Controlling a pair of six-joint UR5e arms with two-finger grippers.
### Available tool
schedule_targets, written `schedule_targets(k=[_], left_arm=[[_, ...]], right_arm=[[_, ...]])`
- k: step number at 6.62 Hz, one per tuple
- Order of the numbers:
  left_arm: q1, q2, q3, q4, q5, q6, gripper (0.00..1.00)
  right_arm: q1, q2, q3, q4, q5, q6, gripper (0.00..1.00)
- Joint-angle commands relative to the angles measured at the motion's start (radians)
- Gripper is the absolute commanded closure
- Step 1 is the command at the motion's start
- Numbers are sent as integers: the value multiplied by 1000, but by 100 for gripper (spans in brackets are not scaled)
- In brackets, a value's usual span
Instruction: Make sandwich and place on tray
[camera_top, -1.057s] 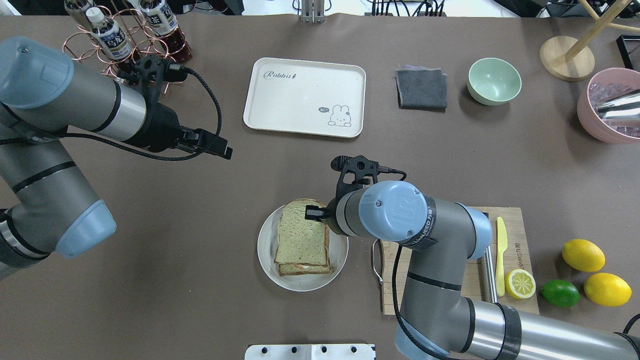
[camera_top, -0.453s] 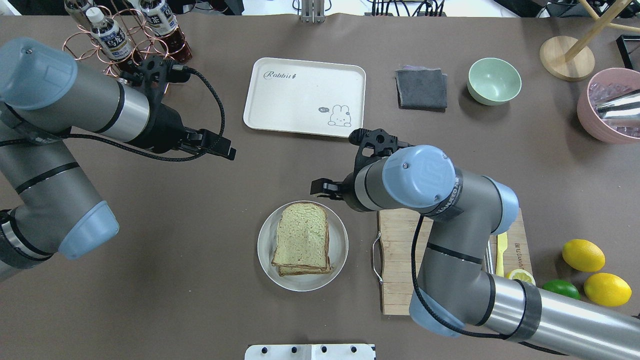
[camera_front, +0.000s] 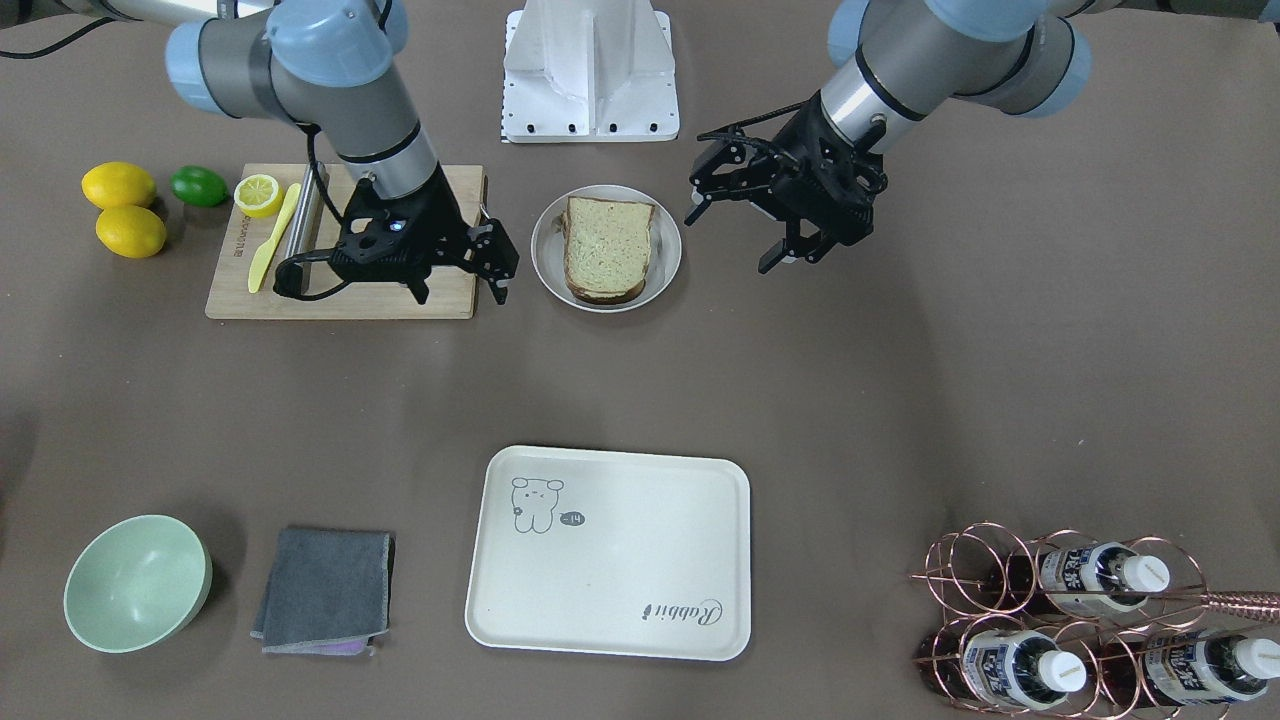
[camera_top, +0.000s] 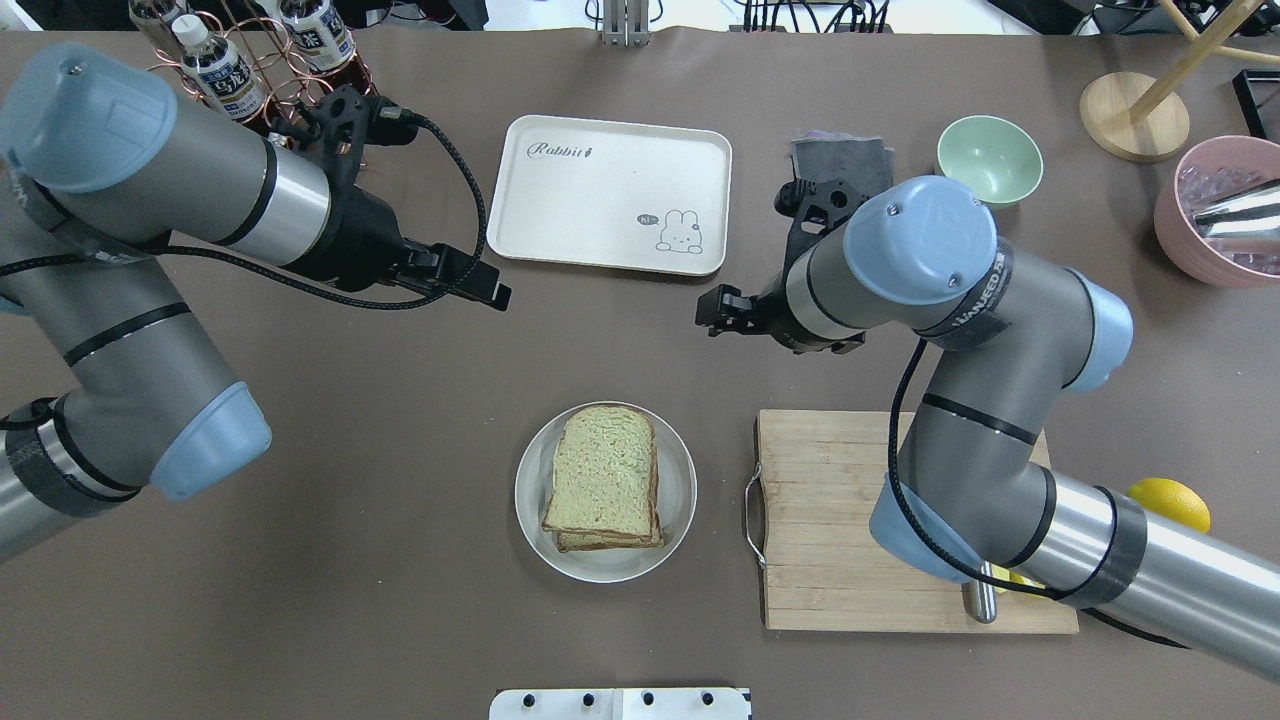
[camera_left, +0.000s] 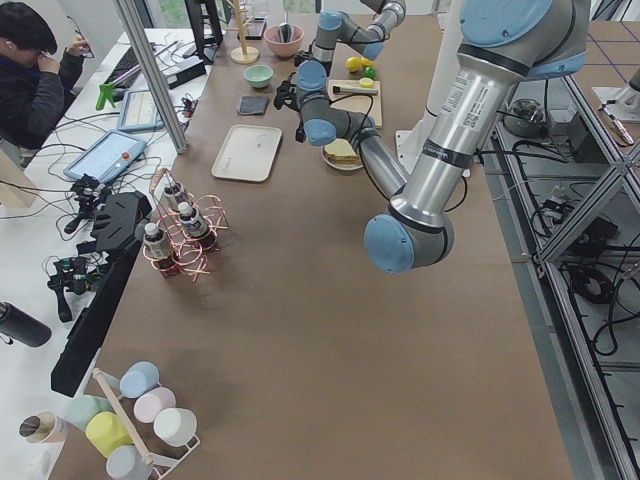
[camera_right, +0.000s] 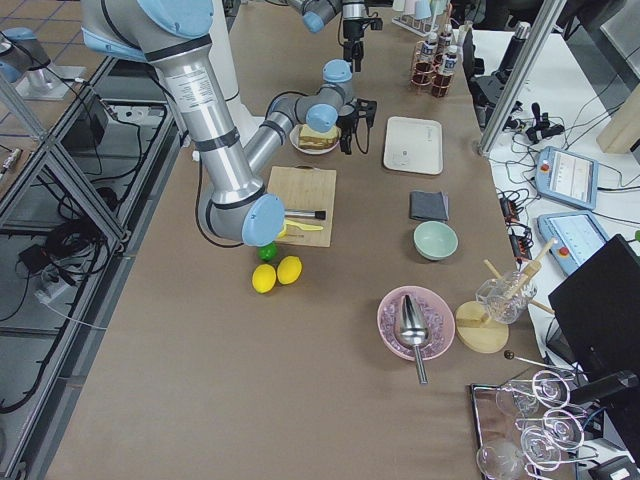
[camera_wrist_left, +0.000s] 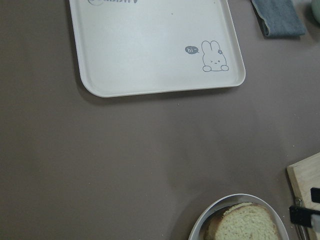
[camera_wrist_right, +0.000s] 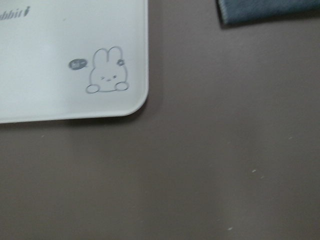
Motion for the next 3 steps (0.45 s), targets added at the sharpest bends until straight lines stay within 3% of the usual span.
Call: schedule_targets(k=[1, 3], left_arm=[[15, 45, 21, 4, -10, -1, 0], [25, 61, 24, 6, -9, -91, 3]], right_arm=[[135, -99, 1, -16, 79, -215, 0], [303, -238, 39, -13, 209, -451, 0]])
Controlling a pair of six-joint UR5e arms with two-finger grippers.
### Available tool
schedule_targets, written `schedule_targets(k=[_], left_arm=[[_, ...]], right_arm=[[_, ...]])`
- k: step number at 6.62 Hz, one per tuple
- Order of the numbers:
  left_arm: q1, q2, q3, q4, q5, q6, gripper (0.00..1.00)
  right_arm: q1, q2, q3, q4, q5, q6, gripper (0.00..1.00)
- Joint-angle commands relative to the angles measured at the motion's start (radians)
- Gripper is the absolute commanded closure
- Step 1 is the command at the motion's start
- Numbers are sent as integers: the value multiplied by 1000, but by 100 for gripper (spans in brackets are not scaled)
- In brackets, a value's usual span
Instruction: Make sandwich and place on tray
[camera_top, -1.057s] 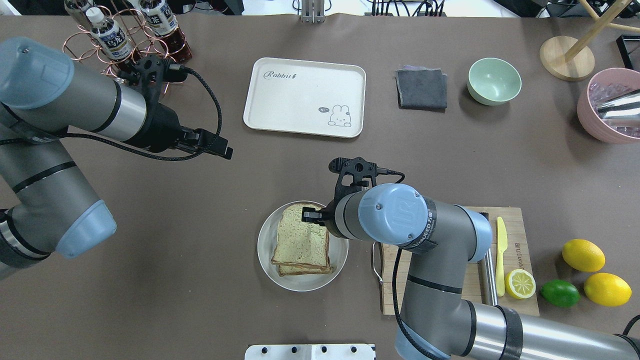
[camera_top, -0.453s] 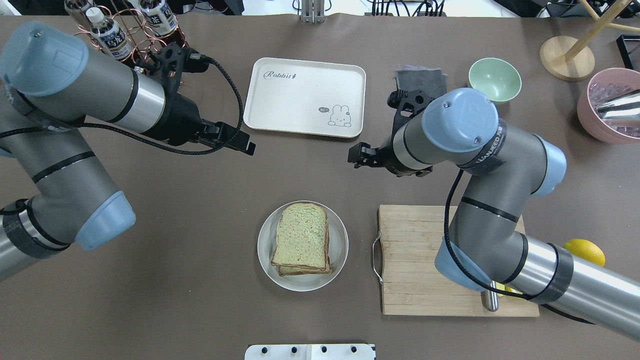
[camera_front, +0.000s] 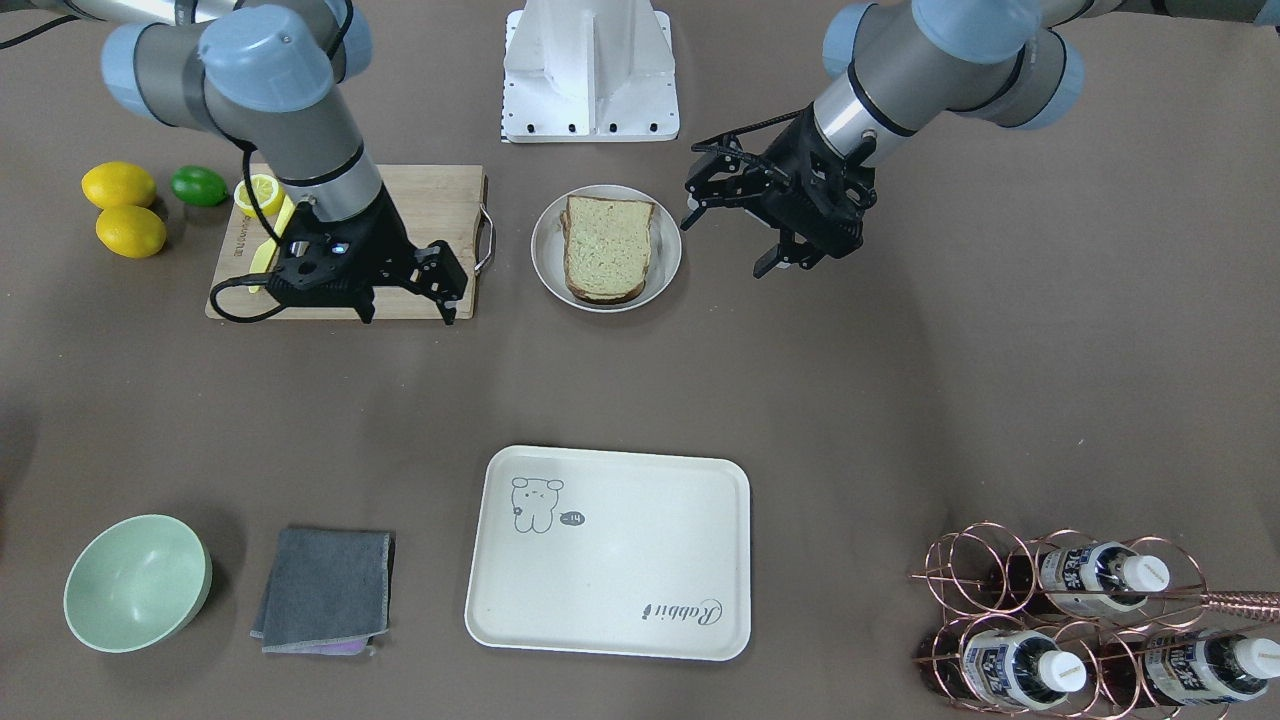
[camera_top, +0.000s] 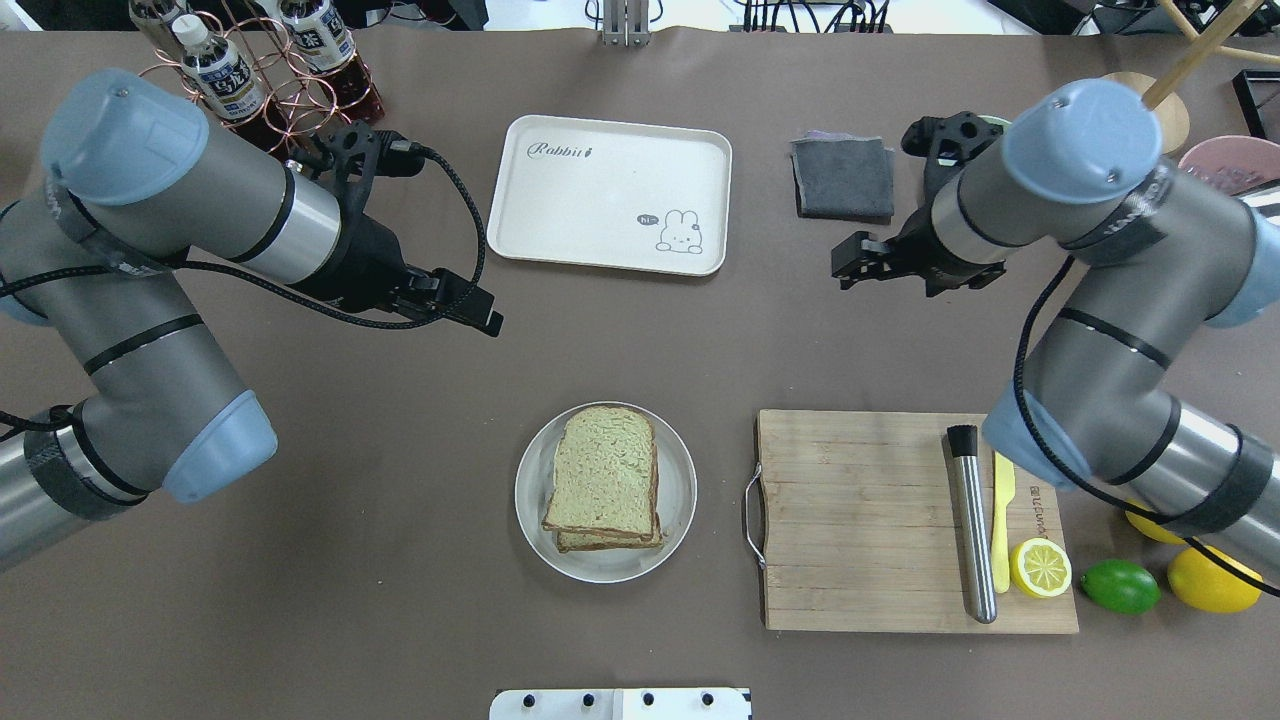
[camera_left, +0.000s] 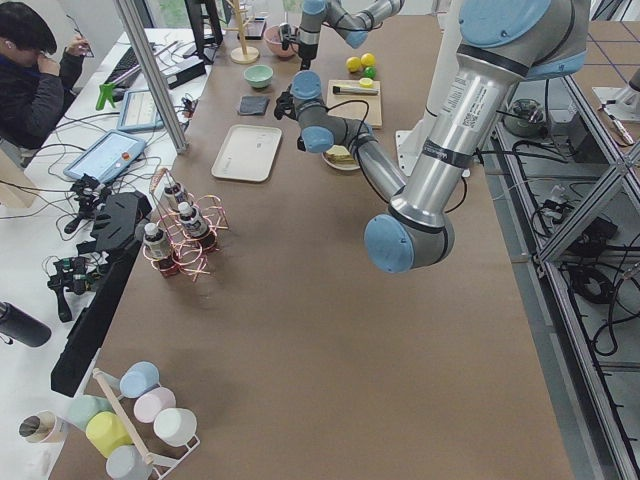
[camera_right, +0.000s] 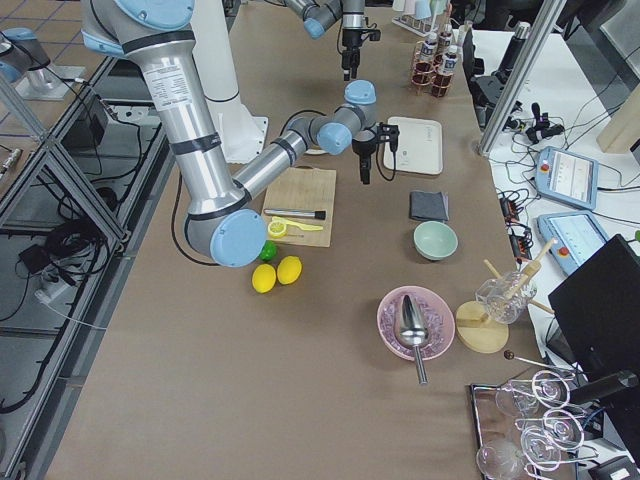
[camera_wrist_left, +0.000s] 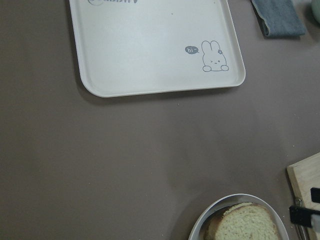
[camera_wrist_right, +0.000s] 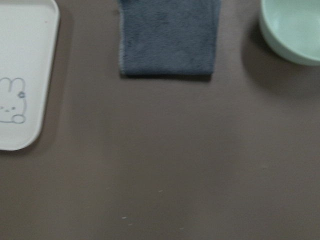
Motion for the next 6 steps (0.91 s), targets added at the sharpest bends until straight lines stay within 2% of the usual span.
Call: schedule_targets(k=[1, 2, 3, 4, 6], left_arm=[[20, 11, 2, 1, 16, -86, 6], [84, 8, -2, -2, 112, -139, 3], [158, 10, -5, -2, 213, -151, 2], [190, 11, -1, -1, 246, -152, 2], [239, 39, 1, -4, 280, -209, 2]], right_arm=[[216, -181, 34, 5, 148, -274, 0], [360, -296, 31, 8, 246, -433, 0], [462, -395, 14, -2, 255, -693, 0], [563, -435, -53, -4, 258, -913, 0], [683, -455, -123, -105, 254, -1128, 0]])
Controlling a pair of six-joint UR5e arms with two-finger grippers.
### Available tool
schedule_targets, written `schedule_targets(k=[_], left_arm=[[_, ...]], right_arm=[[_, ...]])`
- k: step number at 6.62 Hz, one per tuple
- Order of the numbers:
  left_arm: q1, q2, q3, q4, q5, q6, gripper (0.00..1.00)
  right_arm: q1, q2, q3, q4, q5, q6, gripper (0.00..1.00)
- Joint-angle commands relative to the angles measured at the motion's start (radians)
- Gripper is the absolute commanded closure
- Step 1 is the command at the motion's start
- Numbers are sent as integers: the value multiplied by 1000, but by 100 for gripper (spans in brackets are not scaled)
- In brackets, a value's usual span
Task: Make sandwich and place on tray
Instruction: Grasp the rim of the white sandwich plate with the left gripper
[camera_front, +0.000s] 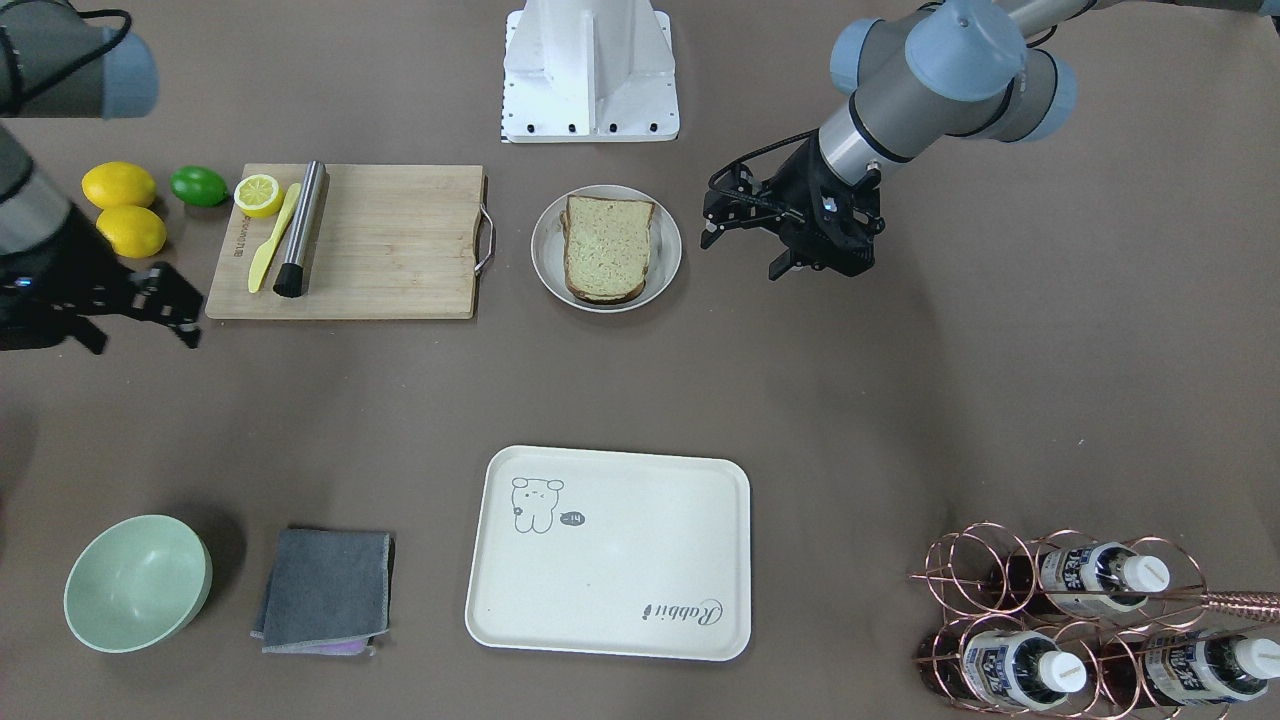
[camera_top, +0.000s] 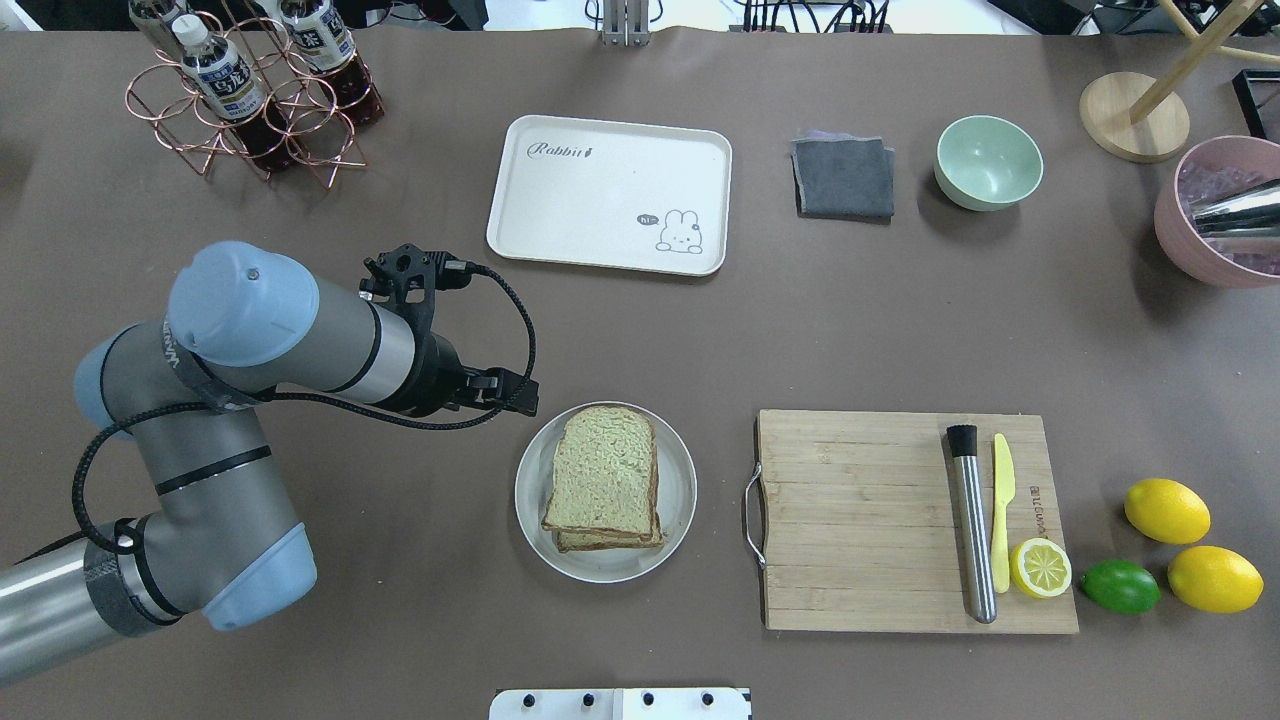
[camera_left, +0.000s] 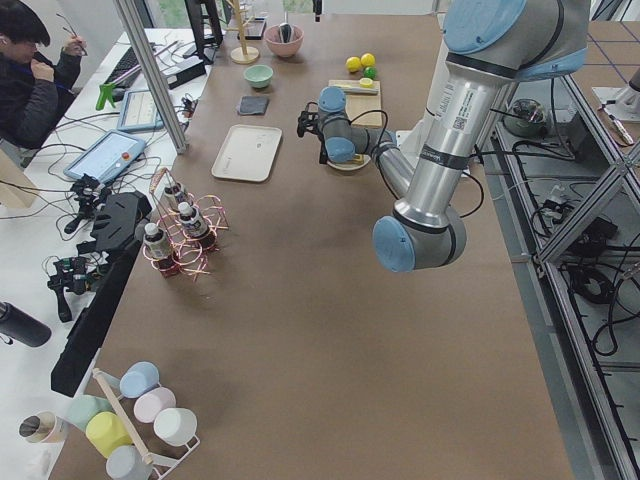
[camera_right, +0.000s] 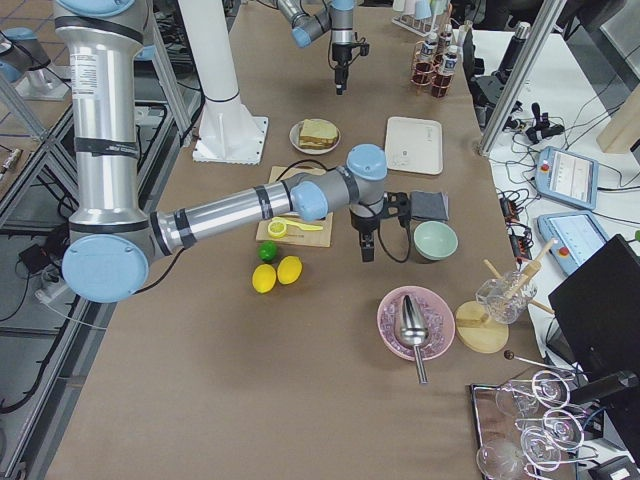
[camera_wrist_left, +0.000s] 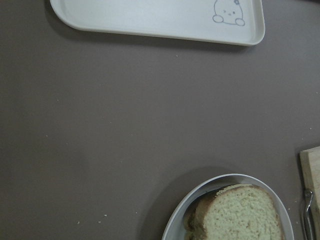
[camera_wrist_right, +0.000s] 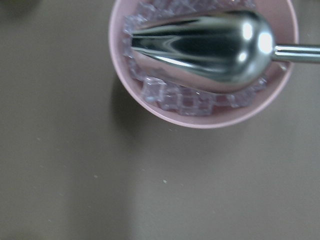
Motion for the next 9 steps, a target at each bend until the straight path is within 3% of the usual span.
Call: schedule_targets(k=[1, 3, 5, 7, 9], left_arm=[[75, 10, 1, -4, 74, -45, 2], [126, 12, 5, -4, 125, -61, 6], [125, 21, 19, -14, 122, -53, 42], [123, 52, 47, -88, 119, -52, 49], [140, 43, 73, -103, 122, -52, 49]], right_arm=[[113, -11, -52, -101, -4, -251, 0], [139, 85, -52, -295, -21, -249, 0], [139, 92, -51, -299, -35, -249, 0], [139, 92, -49, -297, -33, -251, 0], [139, 90, -45, -297, -32, -251, 0]])
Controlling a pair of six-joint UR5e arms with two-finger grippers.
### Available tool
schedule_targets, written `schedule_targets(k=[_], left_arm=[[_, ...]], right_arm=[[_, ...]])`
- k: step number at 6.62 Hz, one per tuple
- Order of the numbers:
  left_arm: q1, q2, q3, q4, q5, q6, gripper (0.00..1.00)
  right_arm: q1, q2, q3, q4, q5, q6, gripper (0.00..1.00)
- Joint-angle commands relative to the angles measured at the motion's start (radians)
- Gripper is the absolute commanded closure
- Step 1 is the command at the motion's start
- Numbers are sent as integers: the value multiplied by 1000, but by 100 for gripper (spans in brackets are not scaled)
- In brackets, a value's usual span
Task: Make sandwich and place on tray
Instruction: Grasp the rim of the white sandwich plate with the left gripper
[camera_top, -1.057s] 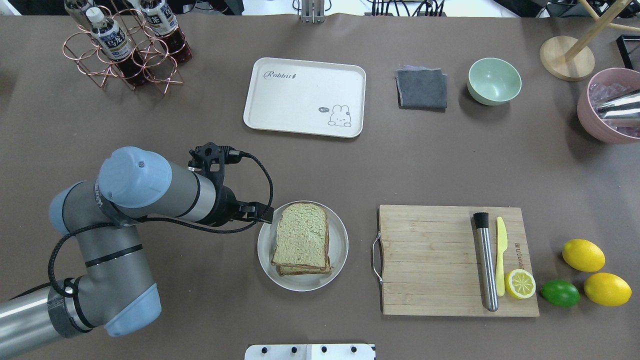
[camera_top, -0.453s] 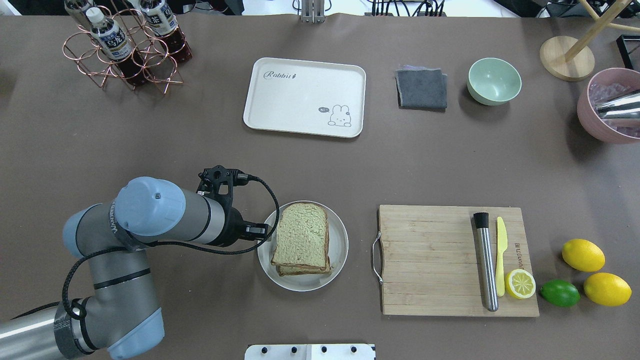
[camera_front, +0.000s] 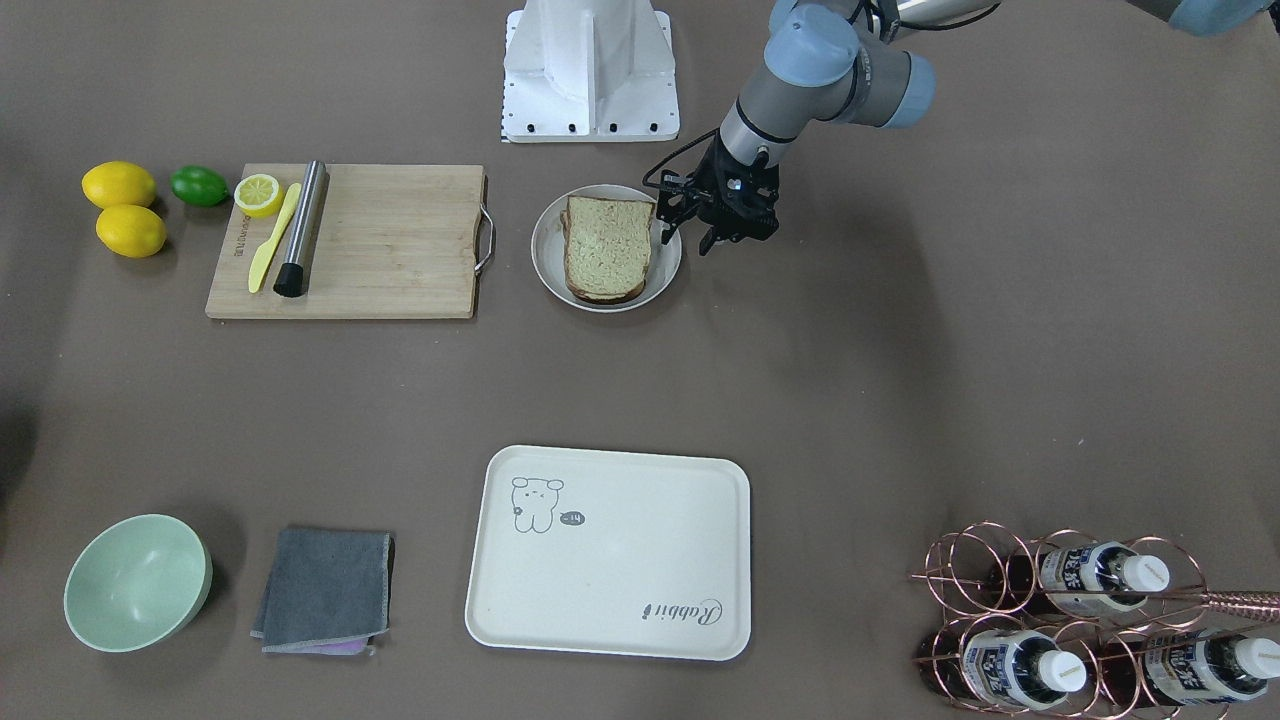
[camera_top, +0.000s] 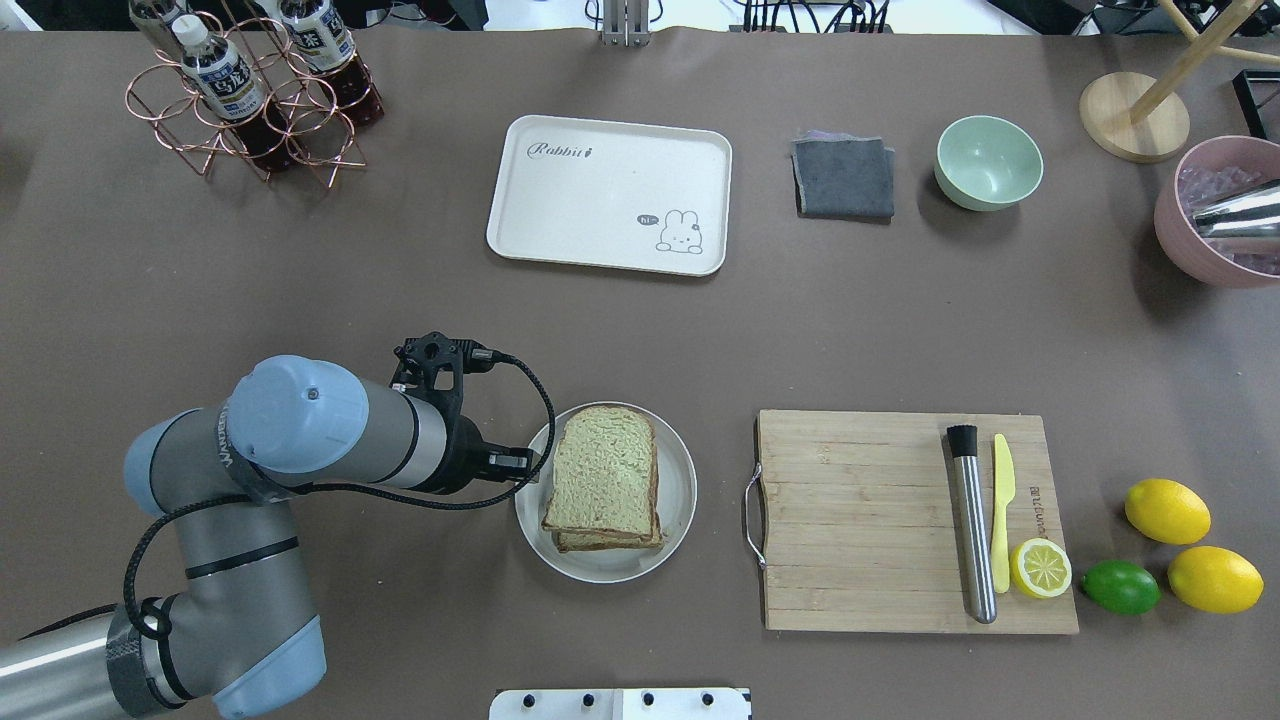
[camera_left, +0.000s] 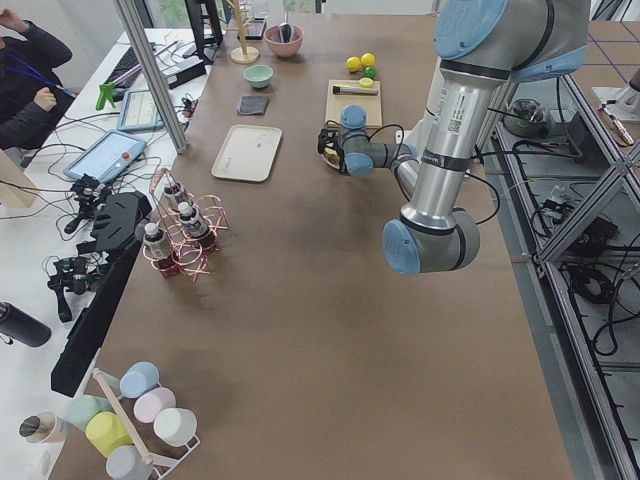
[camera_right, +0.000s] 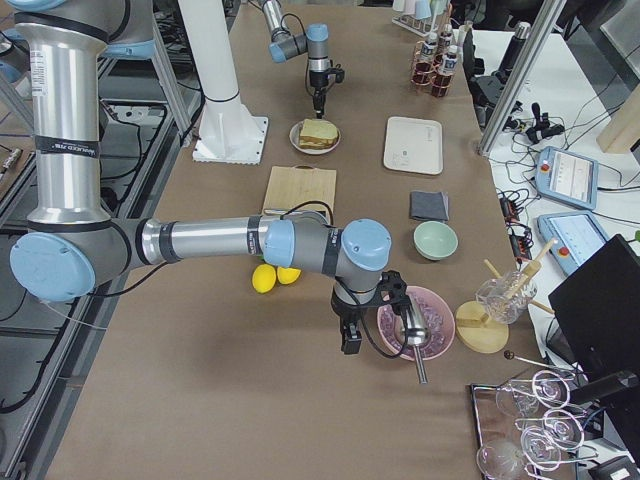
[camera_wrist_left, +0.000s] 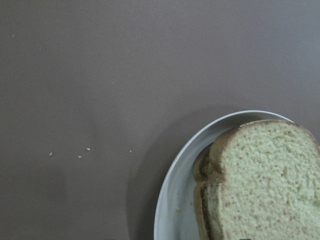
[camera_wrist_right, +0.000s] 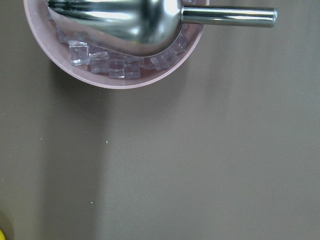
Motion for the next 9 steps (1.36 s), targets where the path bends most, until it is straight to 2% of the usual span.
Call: schedule_targets(k=[1, 2, 5, 7, 8, 9], left_arm=[[13, -8, 17, -17, 2, 0, 52], [14, -9, 15, -26, -1, -1, 52], [26, -13, 25, -32, 1, 0, 65], [34, -28, 35, -32, 2, 0, 66], [36, -37, 43, -32, 4, 0, 75], [36, -42, 45, -31, 4, 0, 93]], right_arm=[[0, -2, 5, 0, 6, 0, 0], [0, -2, 4, 2, 11, 0, 0], [0, -2, 10, 2, 11, 6, 0], [0, -2, 10, 2, 12, 6, 0], [0, -2, 10, 2, 12, 6, 0], [0, -2, 8, 2, 12, 6, 0]])
